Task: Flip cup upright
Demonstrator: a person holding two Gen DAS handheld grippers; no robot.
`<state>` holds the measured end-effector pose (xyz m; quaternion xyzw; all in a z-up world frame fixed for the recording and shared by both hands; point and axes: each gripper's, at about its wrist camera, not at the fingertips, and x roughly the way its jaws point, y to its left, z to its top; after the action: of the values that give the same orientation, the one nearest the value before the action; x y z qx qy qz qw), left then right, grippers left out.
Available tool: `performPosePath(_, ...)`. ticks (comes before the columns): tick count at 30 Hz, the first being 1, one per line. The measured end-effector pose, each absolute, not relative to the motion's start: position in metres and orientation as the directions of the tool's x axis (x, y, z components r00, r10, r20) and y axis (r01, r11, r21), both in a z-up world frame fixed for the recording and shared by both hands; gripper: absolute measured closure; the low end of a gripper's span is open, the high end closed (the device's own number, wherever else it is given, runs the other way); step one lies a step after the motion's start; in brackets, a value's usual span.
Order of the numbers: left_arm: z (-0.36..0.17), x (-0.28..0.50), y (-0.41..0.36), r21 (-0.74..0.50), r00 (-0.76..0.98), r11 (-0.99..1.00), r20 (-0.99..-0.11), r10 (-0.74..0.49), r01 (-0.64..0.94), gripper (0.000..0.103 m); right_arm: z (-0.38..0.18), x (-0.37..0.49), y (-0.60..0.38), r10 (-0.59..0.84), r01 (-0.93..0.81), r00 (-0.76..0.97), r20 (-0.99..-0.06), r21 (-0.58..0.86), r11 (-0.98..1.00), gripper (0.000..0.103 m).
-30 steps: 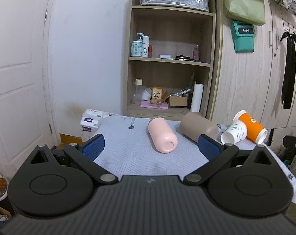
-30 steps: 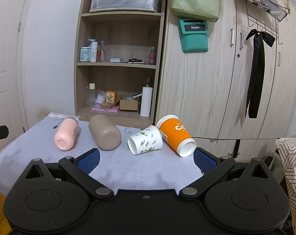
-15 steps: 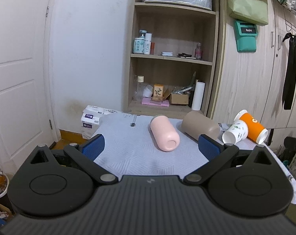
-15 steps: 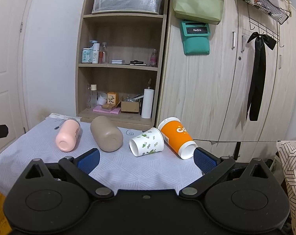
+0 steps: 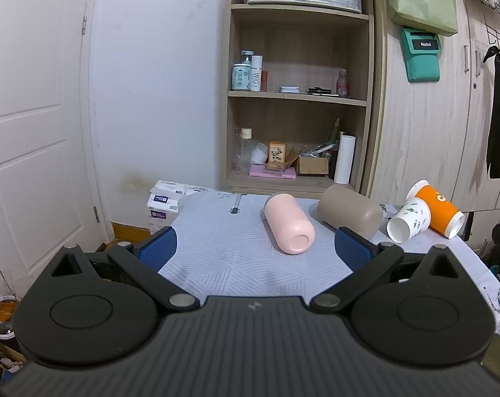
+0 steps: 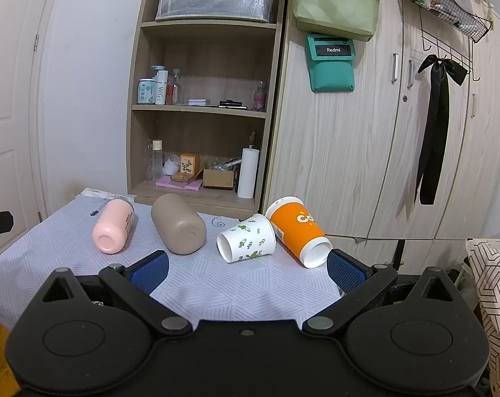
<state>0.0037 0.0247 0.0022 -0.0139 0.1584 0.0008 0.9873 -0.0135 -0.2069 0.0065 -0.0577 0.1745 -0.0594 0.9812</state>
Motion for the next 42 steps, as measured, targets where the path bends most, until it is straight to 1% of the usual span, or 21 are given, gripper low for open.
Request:
performPosePath(10, 0.0008, 0.0022, 0.0247, -0.009, 0.951, 1.000, -0.310, 0.014, -0.017, 0.000, 0.0066, -0.0127, -0.2073, -0.138, 0.097, 0.931, -0.337, -0.135, 0.986, 0.000)
performPosePath(19, -0.0016, 0.0035, 0.0210, 0.004, 0.941, 1.000, -0.339, 0.011, -0.011, 0.000, 0.0072, -0.0144, -0.2068, -0.152, 0.110, 0.931, -0.333, -0.142, 0.984, 0.000)
performPosePath(25, -0.0040, 0.0079, 0.0228, -0.026, 0.926, 1.000, -0.376, -0.019, 0.009, 0.000, 0.0064, -0.0133, -0.2067, -0.150, 0.108, 0.929, -0.339, -0.141, 0.984, 0.000)
performPosePath(35, -0.0041, 0.0071, 0.0220, -0.014, 0.927, 1.000, -0.376, -0.011, 0.006, 0.000, 0.0064, -0.0129, -0.2079, -0.150, 0.109, 0.928, -0.341, -0.137, 0.985, 0.000)
performPosePath(42, -0.0057, 0.0087, 0.0228, -0.019, 0.919, 1.000, -0.394, -0.006, -0.001, 0.000, 0.0043, -0.0111, -0.2080, -0.149, 0.106, 0.926, -0.348, -0.140, 0.985, 0.000)
